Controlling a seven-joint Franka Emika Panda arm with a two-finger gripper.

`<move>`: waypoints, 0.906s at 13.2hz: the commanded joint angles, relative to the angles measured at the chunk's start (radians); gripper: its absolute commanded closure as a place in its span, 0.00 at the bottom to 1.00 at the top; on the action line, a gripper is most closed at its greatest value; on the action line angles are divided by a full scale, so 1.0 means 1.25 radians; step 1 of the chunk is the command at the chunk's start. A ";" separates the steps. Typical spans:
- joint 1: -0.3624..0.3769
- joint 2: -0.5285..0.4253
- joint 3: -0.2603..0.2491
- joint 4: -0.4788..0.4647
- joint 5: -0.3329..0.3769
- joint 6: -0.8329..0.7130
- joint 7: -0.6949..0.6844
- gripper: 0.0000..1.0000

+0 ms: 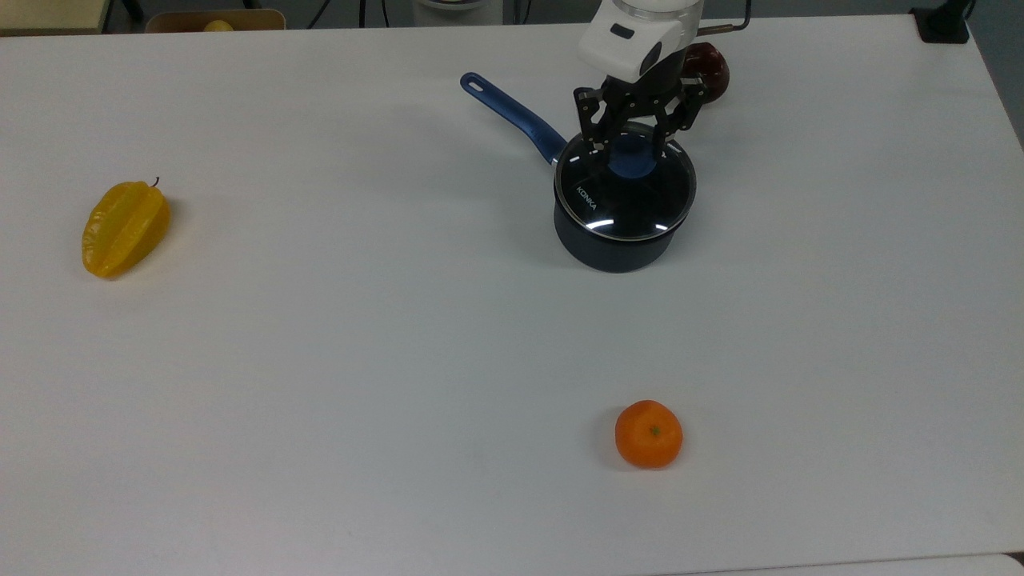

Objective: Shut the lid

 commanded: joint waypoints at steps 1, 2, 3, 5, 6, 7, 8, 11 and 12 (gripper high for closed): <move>0.011 -0.002 -0.007 -0.002 -0.022 0.016 0.027 0.59; 0.011 0.000 -0.007 -0.002 -0.030 0.016 0.028 0.58; 0.011 0.005 -0.007 -0.003 -0.033 0.016 0.033 0.58; 0.012 0.008 -0.007 -0.003 -0.038 0.016 0.036 0.58; 0.014 0.008 -0.007 -0.004 -0.038 0.016 0.036 0.58; 0.022 0.009 -0.005 -0.004 -0.038 0.016 0.036 0.58; 0.023 0.011 -0.007 -0.004 -0.038 0.016 0.037 0.58; 0.029 0.013 -0.007 -0.004 -0.039 0.016 0.052 0.57; 0.028 0.014 -0.007 -0.004 -0.040 0.016 0.052 0.52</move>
